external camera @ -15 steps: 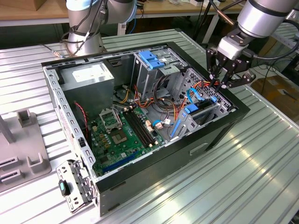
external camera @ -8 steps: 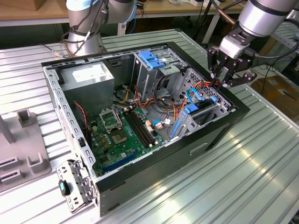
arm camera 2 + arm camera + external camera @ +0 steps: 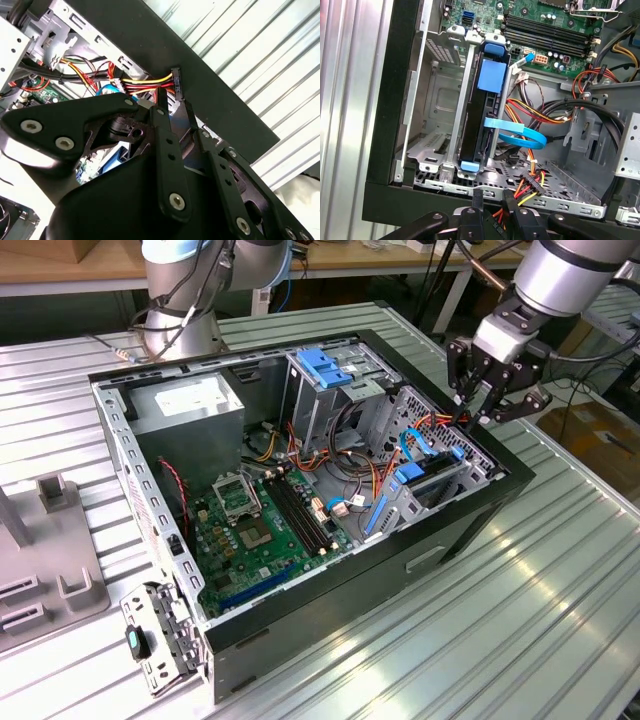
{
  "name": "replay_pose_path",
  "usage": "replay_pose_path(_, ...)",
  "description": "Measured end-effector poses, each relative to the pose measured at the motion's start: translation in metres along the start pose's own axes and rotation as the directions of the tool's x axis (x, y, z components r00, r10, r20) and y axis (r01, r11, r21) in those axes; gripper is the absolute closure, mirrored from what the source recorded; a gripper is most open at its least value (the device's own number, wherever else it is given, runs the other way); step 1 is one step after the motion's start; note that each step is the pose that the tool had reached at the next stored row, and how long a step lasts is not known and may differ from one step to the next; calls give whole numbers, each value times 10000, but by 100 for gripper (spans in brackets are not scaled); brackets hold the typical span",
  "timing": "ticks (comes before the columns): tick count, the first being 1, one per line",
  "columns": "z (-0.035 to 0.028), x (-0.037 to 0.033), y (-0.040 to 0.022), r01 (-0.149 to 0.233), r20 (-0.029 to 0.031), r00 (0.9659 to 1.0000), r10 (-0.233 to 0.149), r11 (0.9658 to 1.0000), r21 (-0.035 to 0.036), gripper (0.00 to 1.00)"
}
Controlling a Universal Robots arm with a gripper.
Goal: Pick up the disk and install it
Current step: 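Insert the second disk wire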
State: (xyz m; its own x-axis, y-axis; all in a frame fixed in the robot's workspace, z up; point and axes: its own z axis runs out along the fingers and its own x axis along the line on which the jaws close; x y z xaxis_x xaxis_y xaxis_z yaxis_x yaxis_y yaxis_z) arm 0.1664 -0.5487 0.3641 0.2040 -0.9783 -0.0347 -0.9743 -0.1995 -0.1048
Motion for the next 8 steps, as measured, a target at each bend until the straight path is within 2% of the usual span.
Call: replay_pose_path(8,-28,-1,-11,20,2,10000,-20,10000,-1,70)
